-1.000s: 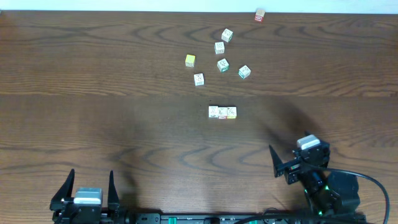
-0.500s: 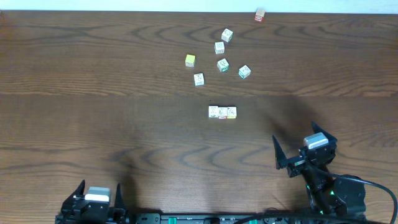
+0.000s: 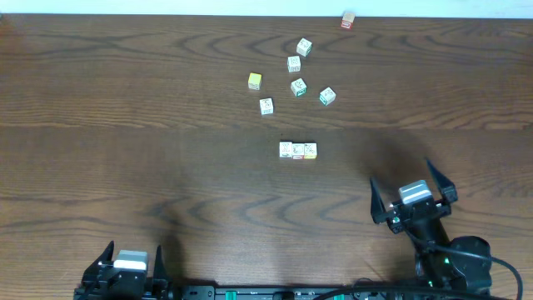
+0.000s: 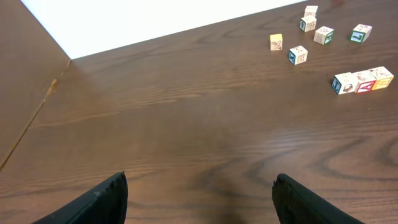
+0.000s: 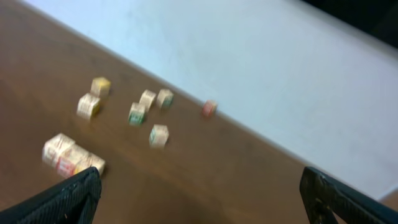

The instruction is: Lift 3 blocks

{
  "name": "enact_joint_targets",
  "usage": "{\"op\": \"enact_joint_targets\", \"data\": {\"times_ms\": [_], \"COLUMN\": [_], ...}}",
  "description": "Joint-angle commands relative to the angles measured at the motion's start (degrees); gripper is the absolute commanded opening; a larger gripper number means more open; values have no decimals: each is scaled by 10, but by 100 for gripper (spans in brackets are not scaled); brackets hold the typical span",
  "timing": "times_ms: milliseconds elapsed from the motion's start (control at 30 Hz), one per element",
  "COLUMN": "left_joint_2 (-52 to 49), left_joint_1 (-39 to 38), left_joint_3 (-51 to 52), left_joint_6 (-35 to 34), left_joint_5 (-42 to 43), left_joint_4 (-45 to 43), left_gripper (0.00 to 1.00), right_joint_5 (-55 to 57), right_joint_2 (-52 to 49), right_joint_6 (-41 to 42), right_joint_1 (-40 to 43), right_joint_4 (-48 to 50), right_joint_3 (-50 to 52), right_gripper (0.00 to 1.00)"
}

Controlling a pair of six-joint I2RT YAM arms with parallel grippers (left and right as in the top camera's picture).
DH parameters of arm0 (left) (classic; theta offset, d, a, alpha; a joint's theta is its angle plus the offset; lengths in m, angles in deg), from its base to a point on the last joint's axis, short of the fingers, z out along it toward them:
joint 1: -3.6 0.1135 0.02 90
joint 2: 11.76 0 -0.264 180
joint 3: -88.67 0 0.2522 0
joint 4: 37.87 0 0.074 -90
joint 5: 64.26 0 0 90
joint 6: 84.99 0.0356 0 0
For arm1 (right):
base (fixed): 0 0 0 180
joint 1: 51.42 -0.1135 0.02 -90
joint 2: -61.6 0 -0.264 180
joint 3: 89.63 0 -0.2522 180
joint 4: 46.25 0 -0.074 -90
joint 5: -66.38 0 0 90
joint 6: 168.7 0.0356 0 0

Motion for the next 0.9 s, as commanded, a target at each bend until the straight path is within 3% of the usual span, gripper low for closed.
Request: {"op": "enact_joint_targets", "data": {"times_ms": [0,200,433,867], "left_joint_2": [0,0,0,0], "left_joint_1": [-3,-3,-3,-3], "left_joint_3": [1,1,1,1], "left_joint_6": [9,9,9,9], "left_joint_5": [8,8,8,8], "left_joint_4": [0,0,0,0], "left_gripper": [75,75,75,75], "right_joint_5": [-9,-9,3,38], "right_joint_2": [13,74,80,80], "right_joint_6": [-5,26,30,72], "right_joint_1": [13,26,49,74], "right_joint_4": [79,186,181,118], "right_joint_3": [48,143,196,196], "right_gripper": [99,99,99,99]}}
